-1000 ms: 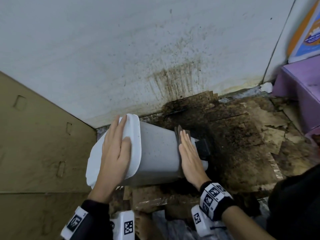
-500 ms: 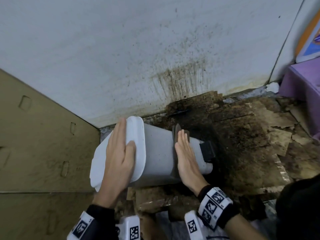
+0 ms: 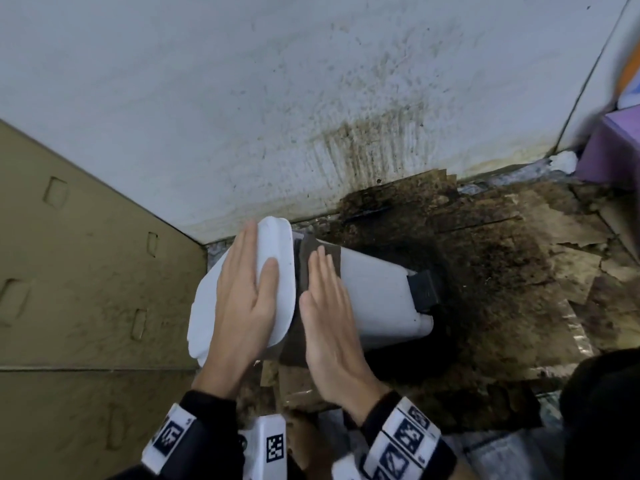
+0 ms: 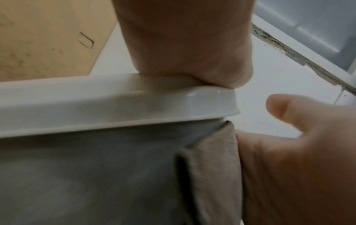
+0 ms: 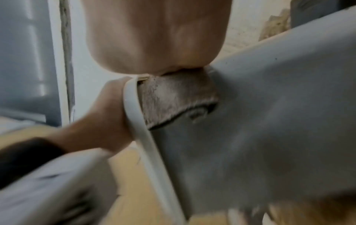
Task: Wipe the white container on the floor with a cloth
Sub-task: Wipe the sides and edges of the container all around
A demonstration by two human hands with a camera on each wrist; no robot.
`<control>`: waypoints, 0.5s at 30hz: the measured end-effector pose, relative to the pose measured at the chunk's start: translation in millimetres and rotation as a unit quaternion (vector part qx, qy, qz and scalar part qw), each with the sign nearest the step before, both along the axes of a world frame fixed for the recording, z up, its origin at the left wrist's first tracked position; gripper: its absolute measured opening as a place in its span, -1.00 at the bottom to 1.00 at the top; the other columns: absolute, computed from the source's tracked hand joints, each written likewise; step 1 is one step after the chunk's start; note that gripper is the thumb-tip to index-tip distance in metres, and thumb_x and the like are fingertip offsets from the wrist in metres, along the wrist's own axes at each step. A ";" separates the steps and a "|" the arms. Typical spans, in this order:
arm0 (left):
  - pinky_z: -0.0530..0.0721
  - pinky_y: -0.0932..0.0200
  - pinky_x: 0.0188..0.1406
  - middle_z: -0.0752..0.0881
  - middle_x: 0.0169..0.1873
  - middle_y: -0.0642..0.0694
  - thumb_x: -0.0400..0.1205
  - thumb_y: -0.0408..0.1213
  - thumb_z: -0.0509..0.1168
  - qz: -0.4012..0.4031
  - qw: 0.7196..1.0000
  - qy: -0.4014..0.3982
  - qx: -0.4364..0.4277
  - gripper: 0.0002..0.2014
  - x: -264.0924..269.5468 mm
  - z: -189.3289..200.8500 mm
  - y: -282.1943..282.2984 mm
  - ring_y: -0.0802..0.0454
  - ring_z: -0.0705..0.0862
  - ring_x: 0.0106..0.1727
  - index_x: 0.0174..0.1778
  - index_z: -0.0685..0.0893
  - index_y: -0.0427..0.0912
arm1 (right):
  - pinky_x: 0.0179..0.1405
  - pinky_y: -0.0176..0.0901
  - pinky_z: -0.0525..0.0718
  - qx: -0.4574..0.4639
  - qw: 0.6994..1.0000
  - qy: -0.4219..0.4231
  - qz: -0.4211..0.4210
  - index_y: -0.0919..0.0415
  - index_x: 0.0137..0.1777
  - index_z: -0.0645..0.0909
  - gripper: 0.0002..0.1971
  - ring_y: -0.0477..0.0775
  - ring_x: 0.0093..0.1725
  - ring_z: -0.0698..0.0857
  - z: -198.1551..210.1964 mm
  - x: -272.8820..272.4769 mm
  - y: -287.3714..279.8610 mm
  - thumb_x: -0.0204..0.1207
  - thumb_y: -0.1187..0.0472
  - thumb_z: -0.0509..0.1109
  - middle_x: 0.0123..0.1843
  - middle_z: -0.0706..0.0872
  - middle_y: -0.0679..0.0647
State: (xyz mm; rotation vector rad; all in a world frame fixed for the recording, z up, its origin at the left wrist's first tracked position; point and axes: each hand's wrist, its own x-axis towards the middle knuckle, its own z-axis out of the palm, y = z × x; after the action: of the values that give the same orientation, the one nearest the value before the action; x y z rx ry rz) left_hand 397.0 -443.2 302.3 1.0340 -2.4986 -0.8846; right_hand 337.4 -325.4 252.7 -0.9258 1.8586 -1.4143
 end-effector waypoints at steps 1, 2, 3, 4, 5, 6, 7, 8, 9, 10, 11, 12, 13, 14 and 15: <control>0.00 0.18 0.82 0.11 0.74 0.36 0.80 0.15 -0.03 0.014 1.000 0.003 0.009 -0.33 3.3 1.2 -1.6 0.39 0.05 0.80 0.86 0.07 0.11 | 0.76 -0.20 -0.31 0.004 1.000 0.009 0.006 -0.16 0.74 -0.39 -0.34 -0.41 0.71 -0.38 -2.5 -5.1 -7.0 0.65 -0.27 -0.43 0.78 -0.41 -0.31; 0.00 0.20 0.81 0.11 0.73 0.36 0.79 0.16 -0.03 0.025 1.000 0.005 0.015 -0.32 6.0 2.5 -3.3 0.40 0.06 0.78 0.87 0.08 0.09 | 0.78 -0.16 -0.27 0.012 1.000 0.011 0.013 -0.13 0.77 -0.35 -0.34 -0.41 0.72 -0.36 -1.9 -15.9 -18.9 0.69 -0.25 -0.43 0.79 -0.37 -0.30; -0.01 0.22 0.80 0.12 0.73 0.36 0.78 0.16 -0.03 0.031 0.999 0.003 0.019 -0.31 8.2 3.4 -3.5 0.41 0.05 0.77 0.87 0.08 0.08 | 0.79 -0.13 -0.24 0.021 1.000 0.007 0.018 -0.09 0.80 -0.29 -0.36 -0.40 0.73 -0.33 -1.4 -28.2 -30.7 0.75 -0.21 -0.41 0.81 -0.32 -0.28; -0.02 0.23 0.80 0.11 0.75 0.34 0.78 0.17 -0.03 0.030 0.999 0.001 0.020 -0.30 9.9 4.2 -1.8 0.41 0.04 0.78 0.87 0.07 0.07 | 0.80 -0.09 -0.21 0.024 1.000 -0.005 0.016 -0.05 0.82 -0.23 -0.39 -0.38 0.74 -0.29 -0.7 -40.0 -40.7 0.80 -0.16 -0.38 0.82 -0.27 -0.27; -0.02 0.22 0.80 0.10 0.78 0.30 0.79 0.17 -0.02 0.024 0.999 0.001 0.022 -0.30 10.5 4.2 0.5 0.38 0.04 0.80 0.88 0.07 0.07 | 0.81 -0.07 -0.19 0.022 1.000 -0.018 0.006 -0.03 0.83 -0.19 -0.41 -0.36 0.75 -0.25 -2.3 -48.6 -47.2 0.84 -0.12 -0.34 0.83 -0.21 -0.25; -0.01 0.19 0.81 0.10 0.81 0.26 0.79 0.16 -0.02 0.018 1.000 0.004 0.021 -0.30 10.6 3.7 2.1 0.34 0.04 0.81 0.88 0.07 0.06 | 0.81 -0.06 -0.17 0.016 1.000 -0.022 -0.004 -0.02 0.83 -0.16 -0.42 -0.35 0.76 -0.23 -4.1 -51.1 -49.1 0.85 -0.10 -0.32 0.83 -0.18 -0.24; 0.02 0.15 0.83 0.12 0.83 0.21 0.80 0.14 -0.01 0.015 1.000 0.007 0.015 -0.31 10.4 2.9 1.9 0.31 0.06 0.83 0.88 0.09 0.05 | 0.81 -0.06 -0.16 0.011 1.000 -0.010 -0.013 -0.02 0.83 -0.15 -0.43 -0.34 0.77 -0.23 -5.9 -46.3 -44.9 0.85 -0.09 -0.30 0.83 -0.18 -0.23; 0.04 0.10 0.85 0.13 0.84 0.18 0.81 0.13 0.00 0.011 1.000 0.010 0.008 -0.32 9.9 2.6 1.0 0.29 0.08 0.83 0.87 0.11 0.04 | 0.81 -0.08 -0.17 0.004 1.000 0.015 -0.021 -0.03 0.82 -0.17 -0.43 -0.32 0.77 -0.24 -8.6 -35.3 -35.0 0.85 -0.08 -0.28 0.83 -0.20 -0.23; 0.06 0.06 0.86 0.14 0.84 0.18 0.81 0.11 0.00 0.007 1.000 0.014 0.003 -0.34 8.5 1.6 -1.0 0.30 0.09 0.83 0.87 0.12 0.05 | 0.81 -0.11 -0.19 -0.008 0.999 0.040 -0.029 -0.04 0.81 -0.19 -0.44 -0.31 0.77 -0.25 -13.3 -22.0 -22.2 0.84 -0.06 -0.25 0.83 -0.22 -0.25; 0.06 0.04 0.86 0.13 0.84 0.20 0.82 0.10 -0.01 0.004 1.000 0.017 0.004 -0.35 6.7 1.7 -2.6 0.33 0.08 0.83 0.86 0.11 0.07 | 0.80 -0.15 -0.20 -0.023 0.998 0.052 -0.036 -0.07 0.80 -0.20 -0.45 -0.30 0.78 -0.24 -17.0 -9.4 -9.0 0.85 -0.03 -0.22 0.83 -0.22 -0.28; 0.04 0.05 0.87 0.11 0.84 0.23 0.84 0.09 -0.02 0.002 1.000 0.015 0.012 -0.37 6.7 2.0 -3.2 0.37 0.05 0.82 0.87 0.09 0.09 | 0.78 -0.18 -0.21 -0.032 0.997 0.054 -0.037 -0.10 0.79 -0.20 -0.46 -0.30 0.78 -0.22 -20.8 -0.5 1.3 0.85 0.00 -0.18 0.82 -0.22 -0.31; 0.00 0.07 0.87 0.07 0.84 0.27 0.87 0.07 -0.02 0.001 1.000 0.012 0.027 -0.39 7.1 2.3 -2.1 0.41 0.02 0.81 0.87 0.06 0.11 | 0.78 -0.20 -0.20 -0.036 0.997 0.057 -0.036 -0.11 0.80 -0.18 -0.46 -0.31 0.78 -0.20 -24.0 0.3 5.2 0.86 0.03 -0.15 0.82 -0.21 -0.33; -0.03 0.09 0.87 0.04 0.84 0.30 0.90 0.04 -0.02 0.003 0.999 0.011 0.044 -0.41 8.1 2.0 0.3 0.44 -0.01 0.81 0.88 0.03 0.11 | 0.78 -0.20 -0.18 -0.033 0.997 0.060 -0.036 -0.11 0.80 -0.16 -0.46 -0.32 0.78 -0.19 -26.5 -6.5 1.6 0.86 0.03 -0.14 0.82 -0.20 -0.32; -0.06 0.11 0.86 0.02 0.83 0.31 0.93 0.01 -0.02 0.004 0.998 0.010 0.056 -0.42 10.0 1.8 3.0 0.46 -0.02 0.80 0.88 0.01 0.10 | 0.79 -0.19 -0.16 -0.022 0.997 0.064 -0.035 -0.08 0.81 -0.13 -0.45 -0.32 0.78 -0.18 -28.0 -17.7 -6.9 0.85 0.03 -0.14 0.81 -0.19 -0.31; -0.08 0.14 0.86 0.01 0.83 0.31 0.92 0.00 -0.02 0.005 0.998 0.010 0.059 -0.42 11.5 1.6 4.3 0.47 -0.03 0.80 0.88 0.00 0.09 | 0.80 -0.16 -0.13 -0.009 0.997 0.066 -0.033 -0.04 0.81 -0.10 -0.44 -0.31 0.78 -0.17 -28.7 -31.5 -18.6 0.83 0.01 -0.14 0.80 -0.16 -0.28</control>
State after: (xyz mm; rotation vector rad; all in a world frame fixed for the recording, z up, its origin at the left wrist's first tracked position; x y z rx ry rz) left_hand 408.5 -438.9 304.0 1.0667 -2.4490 -1.0449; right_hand 305.9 -344.0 224.0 -0.9974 1.9928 -1.4414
